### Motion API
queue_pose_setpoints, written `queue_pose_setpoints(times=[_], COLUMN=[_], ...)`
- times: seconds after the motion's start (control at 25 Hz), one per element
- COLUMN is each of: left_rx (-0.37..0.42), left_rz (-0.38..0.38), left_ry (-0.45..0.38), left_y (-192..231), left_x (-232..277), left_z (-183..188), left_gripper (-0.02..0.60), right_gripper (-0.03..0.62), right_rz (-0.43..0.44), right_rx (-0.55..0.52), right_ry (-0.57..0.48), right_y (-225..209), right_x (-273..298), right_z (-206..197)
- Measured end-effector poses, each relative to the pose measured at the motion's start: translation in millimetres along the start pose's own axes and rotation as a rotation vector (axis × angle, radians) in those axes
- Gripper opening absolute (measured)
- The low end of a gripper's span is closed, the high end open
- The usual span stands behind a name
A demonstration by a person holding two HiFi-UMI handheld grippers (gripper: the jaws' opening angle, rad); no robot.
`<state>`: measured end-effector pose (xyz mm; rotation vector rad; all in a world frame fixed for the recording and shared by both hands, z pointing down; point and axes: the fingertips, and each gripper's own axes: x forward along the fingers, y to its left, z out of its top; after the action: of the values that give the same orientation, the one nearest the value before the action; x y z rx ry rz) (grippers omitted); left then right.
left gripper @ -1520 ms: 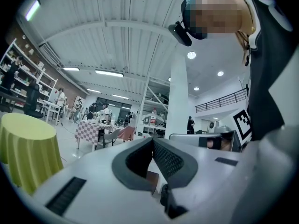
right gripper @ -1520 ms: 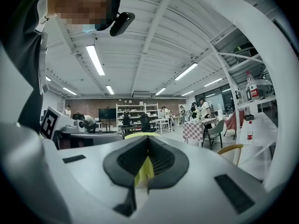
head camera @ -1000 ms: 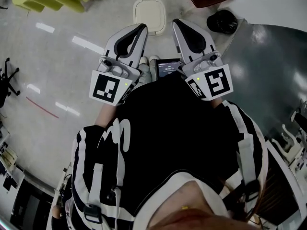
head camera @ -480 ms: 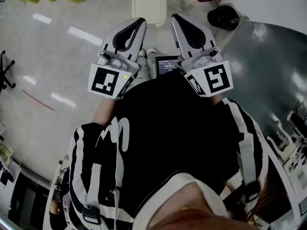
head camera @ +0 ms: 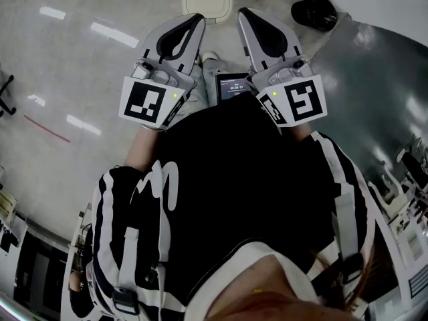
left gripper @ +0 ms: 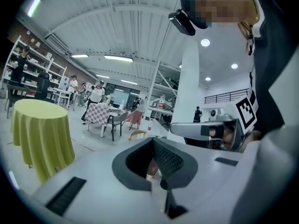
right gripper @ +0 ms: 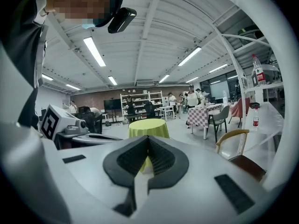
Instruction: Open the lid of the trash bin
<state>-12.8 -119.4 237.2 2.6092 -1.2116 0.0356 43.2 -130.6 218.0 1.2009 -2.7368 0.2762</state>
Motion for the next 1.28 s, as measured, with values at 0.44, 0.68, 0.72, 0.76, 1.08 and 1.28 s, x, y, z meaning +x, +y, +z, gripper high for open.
queue_pose_setpoints(times=[0.44, 0.68, 0.72, 0.76, 1.08, 1.28], left_rx=[-0.034, -0.025, -0.028, -0.030, -0.046, -0.066], left_rz=[0.051, 0.049, 0.051, 0.051, 0.050, 0.056], left_ry=[0.117, 0.119, 0.129, 0.133, 0.156, 0.164], left_y=[22, 32, 34, 37, 46, 51], left_x=[10, 14, 15, 16, 27, 31], left_z=[-37, -44, -46, -48, -61, -74], left_gripper=[0.008, 0.008, 0.008, 0.008, 0.008, 0.008], right_gripper=[0.009, 0.009, 0.009, 0.009, 0.009, 0.009], right_rz=[-0.012, -0.020, -0.022, -0.025, -0.039, -0.042], right_rx=[0.008, 0.015, 0.017, 0.018, 0.030, 0.034], right_ry=[0.060, 0.080, 0.083, 0.085, 0.101, 0.122], right_y=[-11, -15, -16, -17, -28, -33], right_x=[12, 18, 20, 21, 29, 35], right_z=[-29, -38, -40, -41, -56, -70])
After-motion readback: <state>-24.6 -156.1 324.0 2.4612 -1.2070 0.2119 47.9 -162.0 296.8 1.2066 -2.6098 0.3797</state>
